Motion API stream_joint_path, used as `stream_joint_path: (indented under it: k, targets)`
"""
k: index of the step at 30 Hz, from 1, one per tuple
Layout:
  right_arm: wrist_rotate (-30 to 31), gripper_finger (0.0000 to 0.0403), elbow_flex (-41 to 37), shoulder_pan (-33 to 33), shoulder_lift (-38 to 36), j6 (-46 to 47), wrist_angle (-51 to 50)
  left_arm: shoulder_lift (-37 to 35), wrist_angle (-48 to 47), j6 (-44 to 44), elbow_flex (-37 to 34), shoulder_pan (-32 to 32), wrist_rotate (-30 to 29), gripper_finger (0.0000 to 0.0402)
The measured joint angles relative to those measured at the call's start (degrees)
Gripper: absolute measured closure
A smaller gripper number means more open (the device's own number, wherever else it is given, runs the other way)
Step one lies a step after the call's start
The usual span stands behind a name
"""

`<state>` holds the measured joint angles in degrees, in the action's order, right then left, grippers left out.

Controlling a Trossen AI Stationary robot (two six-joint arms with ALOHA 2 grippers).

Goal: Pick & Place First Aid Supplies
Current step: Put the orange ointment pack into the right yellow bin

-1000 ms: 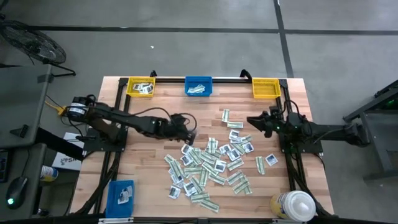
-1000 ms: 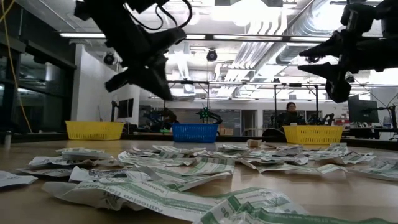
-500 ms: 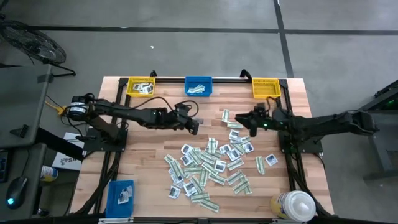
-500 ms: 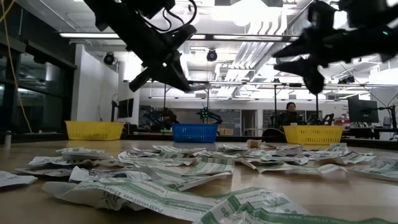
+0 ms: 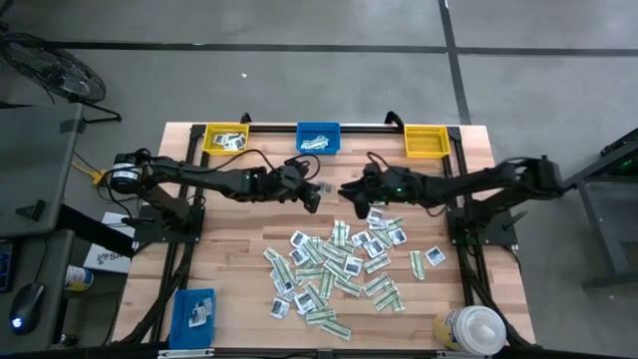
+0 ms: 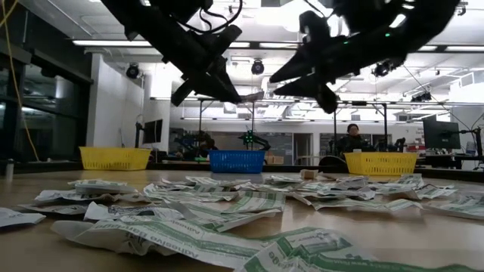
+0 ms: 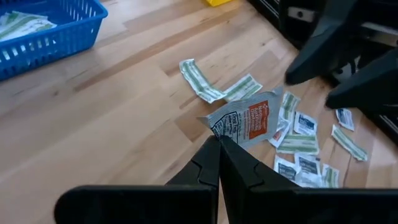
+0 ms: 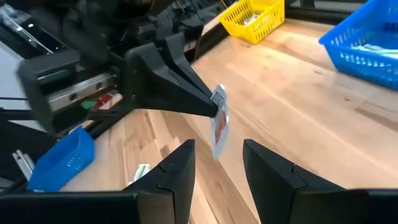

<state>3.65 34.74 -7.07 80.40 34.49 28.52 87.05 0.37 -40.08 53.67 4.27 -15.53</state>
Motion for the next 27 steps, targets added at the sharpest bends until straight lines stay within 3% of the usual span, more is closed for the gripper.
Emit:
stream_joint_path:
  k: [13, 22, 27]
  targets:
    - [0.2, 0.0282, 4.5, 0.0, 6.2, 0.0, 0.1, 0.0, 1.6, 5.4, 0.0, 0.0, 0.3, 0.0401]
    - [-0.3, 0.0390, 4.6, 0.0, 6.2, 0.1, 0.1, 0.0, 2.4, 6.9, 0.0, 0.0, 1.3, 0.0401]
    - [-0.6, 0.0397, 4.6, 0.0, 6.2, 0.2, 0.1, 0.0, 2.7, 6.9, 0.0, 0.0, 1.8, 0.0401]
